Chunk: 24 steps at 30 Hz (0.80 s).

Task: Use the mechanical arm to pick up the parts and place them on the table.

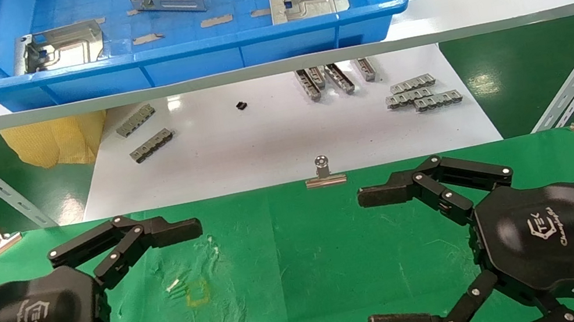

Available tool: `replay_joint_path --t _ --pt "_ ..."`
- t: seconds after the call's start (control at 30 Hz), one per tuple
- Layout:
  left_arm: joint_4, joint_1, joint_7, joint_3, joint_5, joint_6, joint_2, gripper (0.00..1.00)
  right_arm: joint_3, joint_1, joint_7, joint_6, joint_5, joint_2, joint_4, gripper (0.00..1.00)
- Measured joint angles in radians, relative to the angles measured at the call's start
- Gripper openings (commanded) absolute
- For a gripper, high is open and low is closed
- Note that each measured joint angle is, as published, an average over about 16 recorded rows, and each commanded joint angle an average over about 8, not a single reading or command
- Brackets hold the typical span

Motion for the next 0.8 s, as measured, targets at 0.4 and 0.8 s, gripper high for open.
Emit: replay_joint_path --t 0.4,0.8 --pt "0.000 0.000 0.000 0.000 0.000 0.000 0.000 1.00 0.000 0.000 0.000 0.000 0.000 0.000 0.000 1.00" --pt "0.000 0.000 0.000 0.000 0.000 0.000 0.000 1.00 0.000 0.000 0.000 0.000 0.000 0.000 0.000 1.00"
